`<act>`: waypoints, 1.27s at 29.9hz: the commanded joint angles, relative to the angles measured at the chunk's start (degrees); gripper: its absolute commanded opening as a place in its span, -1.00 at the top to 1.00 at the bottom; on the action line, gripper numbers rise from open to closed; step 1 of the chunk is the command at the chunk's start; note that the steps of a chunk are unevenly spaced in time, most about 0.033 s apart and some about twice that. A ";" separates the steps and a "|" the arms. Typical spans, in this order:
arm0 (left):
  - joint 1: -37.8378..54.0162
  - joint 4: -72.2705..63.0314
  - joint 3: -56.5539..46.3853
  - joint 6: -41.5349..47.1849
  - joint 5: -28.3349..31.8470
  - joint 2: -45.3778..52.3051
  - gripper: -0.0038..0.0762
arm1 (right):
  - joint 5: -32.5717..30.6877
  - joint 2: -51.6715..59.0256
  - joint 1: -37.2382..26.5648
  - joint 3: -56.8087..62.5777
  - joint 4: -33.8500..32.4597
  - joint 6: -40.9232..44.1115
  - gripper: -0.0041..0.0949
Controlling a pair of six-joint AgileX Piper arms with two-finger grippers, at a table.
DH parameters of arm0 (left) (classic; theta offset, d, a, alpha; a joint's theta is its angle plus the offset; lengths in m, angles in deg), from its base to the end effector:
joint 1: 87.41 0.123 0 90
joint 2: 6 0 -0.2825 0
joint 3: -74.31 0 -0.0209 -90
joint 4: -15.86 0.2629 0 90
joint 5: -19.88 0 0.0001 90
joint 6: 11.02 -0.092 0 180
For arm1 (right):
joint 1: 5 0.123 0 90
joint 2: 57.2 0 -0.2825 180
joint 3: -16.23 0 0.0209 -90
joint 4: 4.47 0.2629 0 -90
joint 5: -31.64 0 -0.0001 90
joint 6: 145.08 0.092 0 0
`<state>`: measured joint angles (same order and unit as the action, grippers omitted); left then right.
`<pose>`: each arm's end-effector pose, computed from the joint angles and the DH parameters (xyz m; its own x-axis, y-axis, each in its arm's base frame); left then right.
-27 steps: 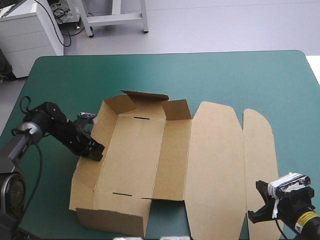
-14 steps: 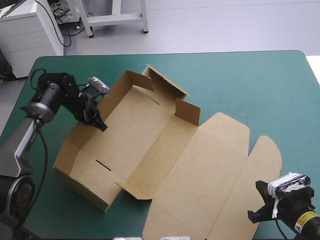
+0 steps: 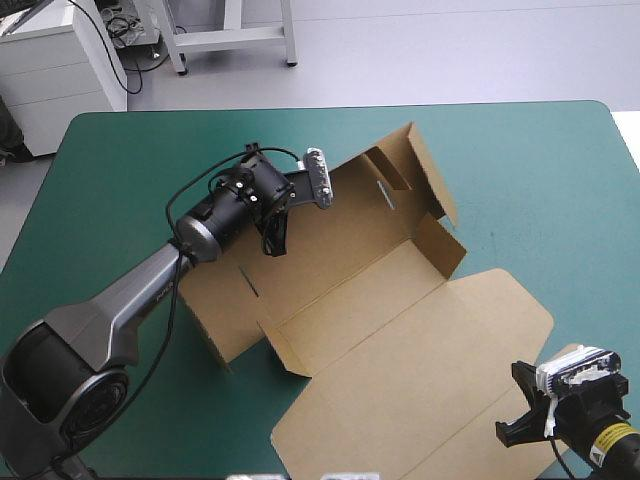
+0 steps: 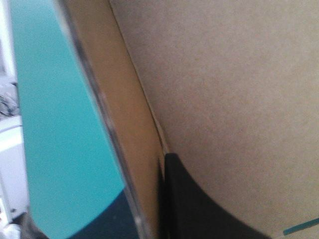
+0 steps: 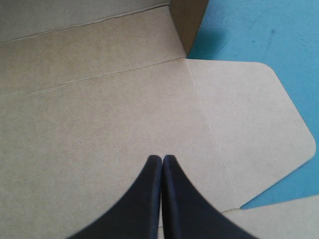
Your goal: Fold the box
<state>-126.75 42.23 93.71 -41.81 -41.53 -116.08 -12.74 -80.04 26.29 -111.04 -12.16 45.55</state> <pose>0.3346 -0.2278 0.3332 -0.1781 0.9751 -0.1320 0.7720 0.2217 0.5957 0.0631 0.0282 0.2730 -0.4615 -0.1766 -0.8694 -0.4081 0.9124 0.0313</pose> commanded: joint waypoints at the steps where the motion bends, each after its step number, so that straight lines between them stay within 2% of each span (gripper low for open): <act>1: -2.12 8.40 2.04 0.03 8.85 2.83 0.92 | 3.79 -0.51 -0.51 -1.33 -0.56 -0.26 0.95; 9: -2.27 12.67 2.04 0.11 13.76 3.08 0.92 | 3.79 -0.51 -0.51 -1.33 -0.56 -0.26 0.95; 14: -4.36 13.06 0.84 0.11 10.64 3.48 0.92 | 3.79 -0.51 -0.51 -1.33 -0.56 -0.26 0.95; 18: -7.25 15.06 -5.76 1.67 10.80 6.82 0.92 | 3.79 -0.51 -0.51 -1.33 -0.56 -0.14 0.95; 25: -10.94 25.51 -22.12 12.14 15.61 16.16 0.92 | 3.79 -0.51 -0.51 -1.33 -0.56 -0.06 0.95; 32: -11.81 31.68 -32.63 19.29 19.43 19.94 0.92 | 3.79 -0.51 -0.51 -1.33 -1.15 -0.06 0.95; 38: -11.81 54.82 -39.42 42.52 21.48 19.83 0.92 | 3.79 -0.61 -0.51 -1.33 -2.16 -0.06 0.95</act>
<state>-138.46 89.22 56.70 -10.50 -16.71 -97.13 -12.74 -80.04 26.29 -110.99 -12.49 45.55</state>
